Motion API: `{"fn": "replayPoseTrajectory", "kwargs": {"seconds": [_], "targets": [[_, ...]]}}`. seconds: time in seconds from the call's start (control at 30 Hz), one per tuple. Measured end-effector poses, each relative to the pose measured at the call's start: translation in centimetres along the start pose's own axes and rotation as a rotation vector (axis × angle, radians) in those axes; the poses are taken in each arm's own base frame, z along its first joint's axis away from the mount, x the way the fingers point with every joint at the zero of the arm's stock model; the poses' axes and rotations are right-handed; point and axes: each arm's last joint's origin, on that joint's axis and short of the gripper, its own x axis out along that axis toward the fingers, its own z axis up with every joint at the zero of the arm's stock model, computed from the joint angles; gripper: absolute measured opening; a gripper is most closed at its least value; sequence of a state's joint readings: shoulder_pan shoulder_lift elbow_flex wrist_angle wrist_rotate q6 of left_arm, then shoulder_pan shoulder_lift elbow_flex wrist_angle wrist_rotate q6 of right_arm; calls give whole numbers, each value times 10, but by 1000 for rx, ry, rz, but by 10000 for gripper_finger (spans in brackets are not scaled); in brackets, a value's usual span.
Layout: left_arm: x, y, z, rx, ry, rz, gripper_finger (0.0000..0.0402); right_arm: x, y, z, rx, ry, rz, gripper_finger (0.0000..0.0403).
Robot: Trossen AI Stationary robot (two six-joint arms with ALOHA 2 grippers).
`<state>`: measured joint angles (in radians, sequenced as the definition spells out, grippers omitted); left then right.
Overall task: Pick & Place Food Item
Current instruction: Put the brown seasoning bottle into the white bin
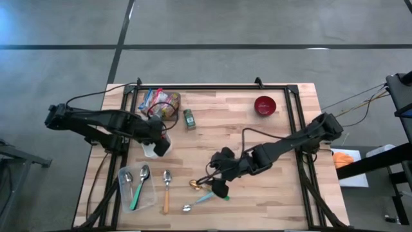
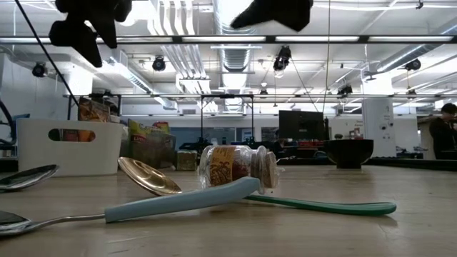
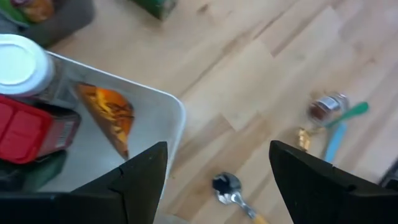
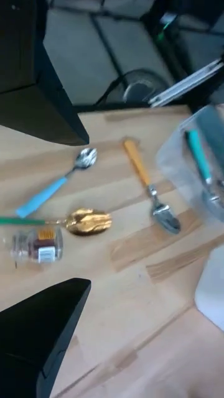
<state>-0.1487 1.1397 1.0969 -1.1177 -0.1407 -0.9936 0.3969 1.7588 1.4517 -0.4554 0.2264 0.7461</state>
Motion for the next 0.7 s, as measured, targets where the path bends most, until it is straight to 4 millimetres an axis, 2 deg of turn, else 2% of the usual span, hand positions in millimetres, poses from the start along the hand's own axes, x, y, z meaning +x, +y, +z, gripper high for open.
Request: {"fn": "replayPoseTrajectory", "kwargs": {"seconds": [0.33,0.53,0.7], "targets": [[-5,-14,-8,59,-15,-87,286,50,-7,-32,-133,157,-81,363],[-7,-23,-13,95,-29,-145,286,65,-6,-48,-173,231,-79,363],[-11,-44,-15,218,-120,-310,286,66,1,-59,-197,240,-78,363]]}}
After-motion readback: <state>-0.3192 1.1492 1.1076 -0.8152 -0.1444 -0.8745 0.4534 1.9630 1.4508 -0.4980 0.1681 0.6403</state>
